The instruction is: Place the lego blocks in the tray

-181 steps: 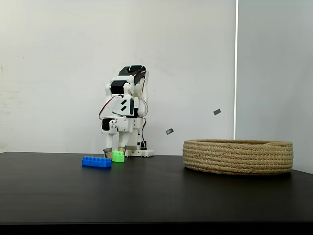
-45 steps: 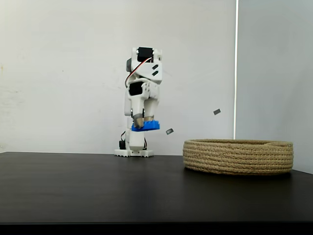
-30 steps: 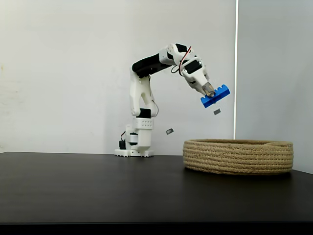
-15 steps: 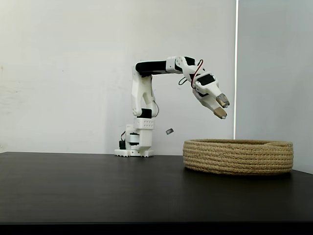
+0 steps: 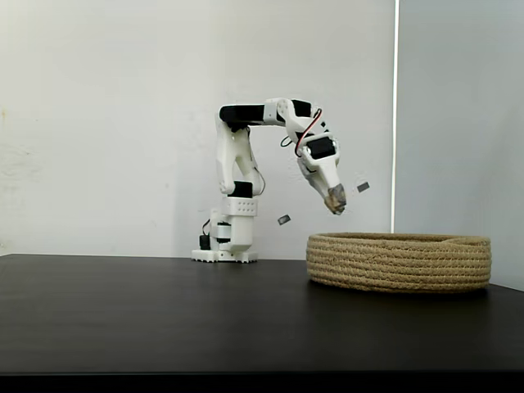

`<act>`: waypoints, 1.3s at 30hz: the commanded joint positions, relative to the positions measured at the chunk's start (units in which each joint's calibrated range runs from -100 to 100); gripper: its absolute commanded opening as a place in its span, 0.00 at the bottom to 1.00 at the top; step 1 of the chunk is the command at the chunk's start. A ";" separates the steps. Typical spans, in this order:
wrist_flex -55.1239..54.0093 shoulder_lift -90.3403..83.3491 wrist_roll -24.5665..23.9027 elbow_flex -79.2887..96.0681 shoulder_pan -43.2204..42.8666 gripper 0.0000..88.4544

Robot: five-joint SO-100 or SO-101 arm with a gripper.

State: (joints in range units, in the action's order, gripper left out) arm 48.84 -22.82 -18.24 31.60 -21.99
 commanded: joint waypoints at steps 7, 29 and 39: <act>-4.40 -35.05 5.08 29.65 10.61 0.00; 2.43 -75.98 14.11 66.85 26.93 0.00; 2.34 -75.98 14.31 66.85 26.44 0.00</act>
State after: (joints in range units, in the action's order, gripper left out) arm 51.12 -98.13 -3.79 98.06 4.15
